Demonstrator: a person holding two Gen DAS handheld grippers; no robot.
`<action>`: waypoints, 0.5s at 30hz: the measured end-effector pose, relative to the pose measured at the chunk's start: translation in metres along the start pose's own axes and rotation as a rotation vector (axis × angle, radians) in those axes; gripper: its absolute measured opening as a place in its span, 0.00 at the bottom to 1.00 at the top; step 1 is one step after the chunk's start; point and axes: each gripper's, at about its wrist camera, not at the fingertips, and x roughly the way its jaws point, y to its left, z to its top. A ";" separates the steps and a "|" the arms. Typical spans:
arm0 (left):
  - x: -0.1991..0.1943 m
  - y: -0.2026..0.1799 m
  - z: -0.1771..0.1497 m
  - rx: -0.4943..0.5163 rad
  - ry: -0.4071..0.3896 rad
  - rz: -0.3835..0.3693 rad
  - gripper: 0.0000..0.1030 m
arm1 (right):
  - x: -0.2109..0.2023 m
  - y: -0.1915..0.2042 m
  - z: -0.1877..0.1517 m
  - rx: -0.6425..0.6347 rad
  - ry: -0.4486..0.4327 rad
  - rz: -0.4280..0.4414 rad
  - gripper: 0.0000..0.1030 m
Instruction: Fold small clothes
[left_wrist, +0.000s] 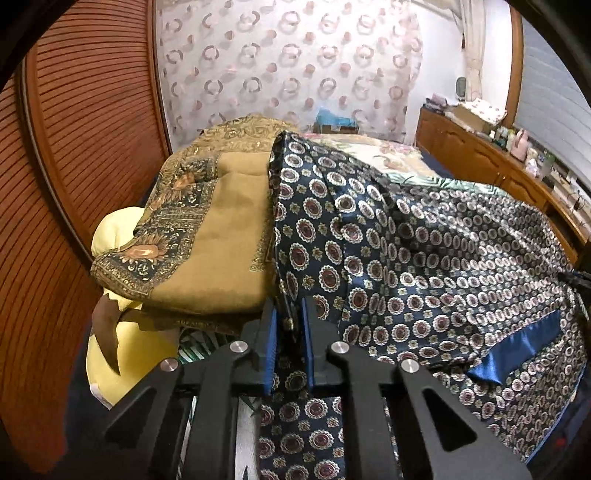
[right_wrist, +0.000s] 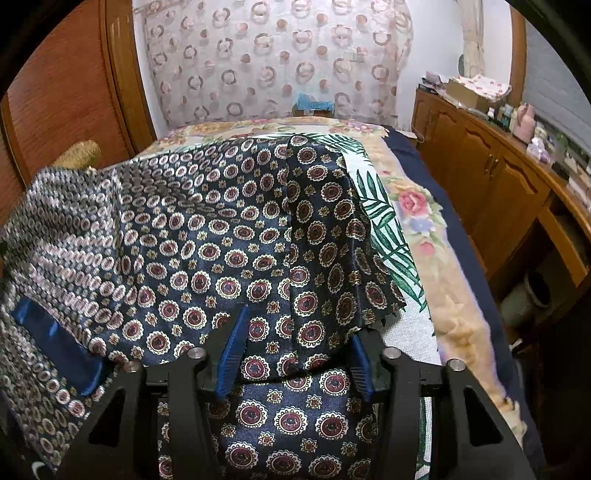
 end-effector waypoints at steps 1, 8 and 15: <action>0.001 0.000 0.001 0.002 0.002 0.004 0.13 | 0.000 -0.004 0.001 0.016 -0.001 0.008 0.29; -0.031 -0.013 0.006 0.030 -0.099 -0.006 0.03 | -0.012 -0.010 0.011 0.012 -0.046 0.035 0.00; -0.079 -0.028 0.021 0.054 -0.200 -0.055 0.02 | -0.058 0.006 0.020 -0.047 -0.165 0.049 0.00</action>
